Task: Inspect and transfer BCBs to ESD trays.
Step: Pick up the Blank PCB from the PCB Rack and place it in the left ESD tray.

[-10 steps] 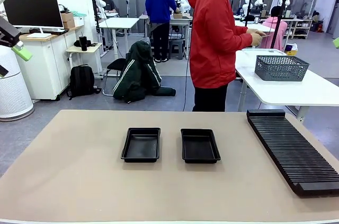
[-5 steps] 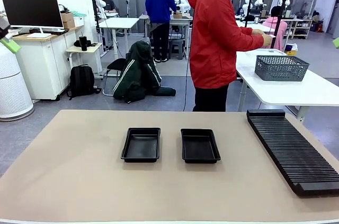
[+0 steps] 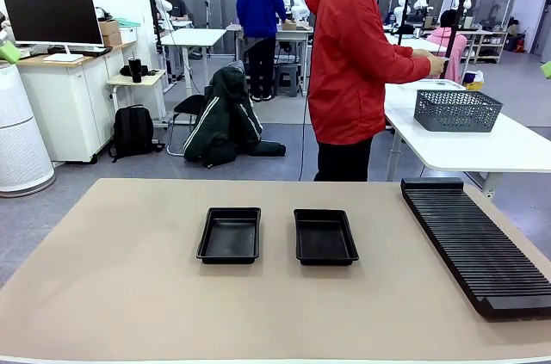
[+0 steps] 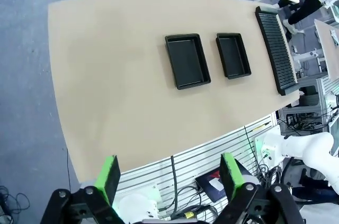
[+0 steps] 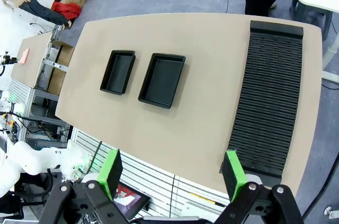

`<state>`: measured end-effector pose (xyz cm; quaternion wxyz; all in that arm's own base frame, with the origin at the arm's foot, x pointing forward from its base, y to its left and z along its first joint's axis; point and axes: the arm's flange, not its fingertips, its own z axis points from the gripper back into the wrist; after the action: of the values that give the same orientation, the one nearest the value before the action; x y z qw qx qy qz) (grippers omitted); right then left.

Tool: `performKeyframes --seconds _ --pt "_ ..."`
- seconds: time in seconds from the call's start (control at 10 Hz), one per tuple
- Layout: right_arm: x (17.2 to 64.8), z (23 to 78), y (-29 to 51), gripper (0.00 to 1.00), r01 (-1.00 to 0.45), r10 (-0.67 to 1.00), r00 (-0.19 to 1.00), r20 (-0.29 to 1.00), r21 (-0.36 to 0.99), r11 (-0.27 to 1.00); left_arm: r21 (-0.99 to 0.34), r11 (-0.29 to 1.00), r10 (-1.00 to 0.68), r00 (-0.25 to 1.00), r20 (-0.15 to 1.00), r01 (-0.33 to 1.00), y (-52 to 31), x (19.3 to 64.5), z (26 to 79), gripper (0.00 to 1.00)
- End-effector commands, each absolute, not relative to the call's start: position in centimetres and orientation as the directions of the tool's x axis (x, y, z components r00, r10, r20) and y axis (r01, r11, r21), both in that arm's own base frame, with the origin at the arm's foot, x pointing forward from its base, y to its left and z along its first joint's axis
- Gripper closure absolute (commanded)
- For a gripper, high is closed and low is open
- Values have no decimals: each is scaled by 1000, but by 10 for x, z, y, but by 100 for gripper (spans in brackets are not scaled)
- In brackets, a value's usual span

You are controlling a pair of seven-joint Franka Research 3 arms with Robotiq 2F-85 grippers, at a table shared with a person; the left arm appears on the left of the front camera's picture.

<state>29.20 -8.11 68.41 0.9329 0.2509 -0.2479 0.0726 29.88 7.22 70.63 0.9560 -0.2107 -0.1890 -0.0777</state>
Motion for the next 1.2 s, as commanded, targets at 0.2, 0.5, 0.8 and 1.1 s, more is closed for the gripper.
performKeyframes --seconds 0.2,0.5,0.8,1.1 --pt "293 684 -80 0 -269 17 866 499 438 858 -361 908 -61 921 385 211 81 308 705 0" --pt "293 684 -80 0 -269 17 866 499 438 858 -380 907 -7 911 412 179 102 295 704 0" --pt "293 684 -80 0 -269 17 866 499 438 858 -374 910 -6 905 425 181 105 293 706 0" --pt "293 684 -80 0 -269 17 866 499 438 858 -413 892 -7 919 394 184 108 296 706 0"
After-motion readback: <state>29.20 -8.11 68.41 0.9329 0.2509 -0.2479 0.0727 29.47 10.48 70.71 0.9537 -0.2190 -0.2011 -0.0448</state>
